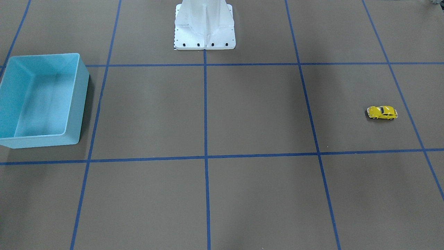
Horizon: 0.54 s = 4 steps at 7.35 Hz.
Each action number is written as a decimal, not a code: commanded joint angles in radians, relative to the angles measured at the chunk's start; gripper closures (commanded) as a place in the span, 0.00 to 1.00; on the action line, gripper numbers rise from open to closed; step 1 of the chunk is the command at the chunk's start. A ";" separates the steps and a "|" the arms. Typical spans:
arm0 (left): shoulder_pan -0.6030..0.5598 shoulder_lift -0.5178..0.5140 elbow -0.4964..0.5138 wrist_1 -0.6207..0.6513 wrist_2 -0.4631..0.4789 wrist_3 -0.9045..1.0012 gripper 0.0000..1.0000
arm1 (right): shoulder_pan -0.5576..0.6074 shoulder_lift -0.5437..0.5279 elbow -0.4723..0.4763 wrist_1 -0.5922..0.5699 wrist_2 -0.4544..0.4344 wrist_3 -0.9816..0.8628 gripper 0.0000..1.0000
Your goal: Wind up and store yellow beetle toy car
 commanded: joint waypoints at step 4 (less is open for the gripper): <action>0.061 0.000 -0.124 -0.006 -0.001 0.139 0.00 | 0.000 0.005 0.002 0.000 0.000 0.001 0.00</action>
